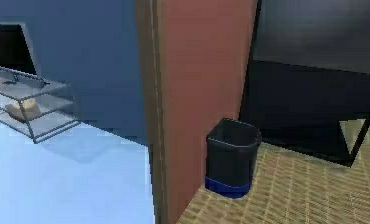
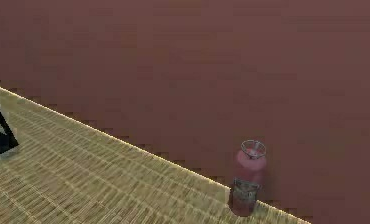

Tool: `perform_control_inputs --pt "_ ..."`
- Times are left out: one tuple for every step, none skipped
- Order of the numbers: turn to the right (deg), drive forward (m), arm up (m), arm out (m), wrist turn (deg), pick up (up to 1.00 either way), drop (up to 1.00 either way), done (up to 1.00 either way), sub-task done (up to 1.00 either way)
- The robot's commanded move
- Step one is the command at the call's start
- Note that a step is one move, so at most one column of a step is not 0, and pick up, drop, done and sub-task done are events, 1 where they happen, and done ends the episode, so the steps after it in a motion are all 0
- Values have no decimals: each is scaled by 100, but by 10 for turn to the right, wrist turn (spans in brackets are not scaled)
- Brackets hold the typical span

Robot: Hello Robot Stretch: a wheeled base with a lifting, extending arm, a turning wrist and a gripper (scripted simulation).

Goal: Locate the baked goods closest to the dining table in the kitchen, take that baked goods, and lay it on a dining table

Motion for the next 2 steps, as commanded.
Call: perform_control_inputs --pt "-450 0 0 0 0 0 0 0 0" --pt "-450 0 0 0 0 0 0 0 0"
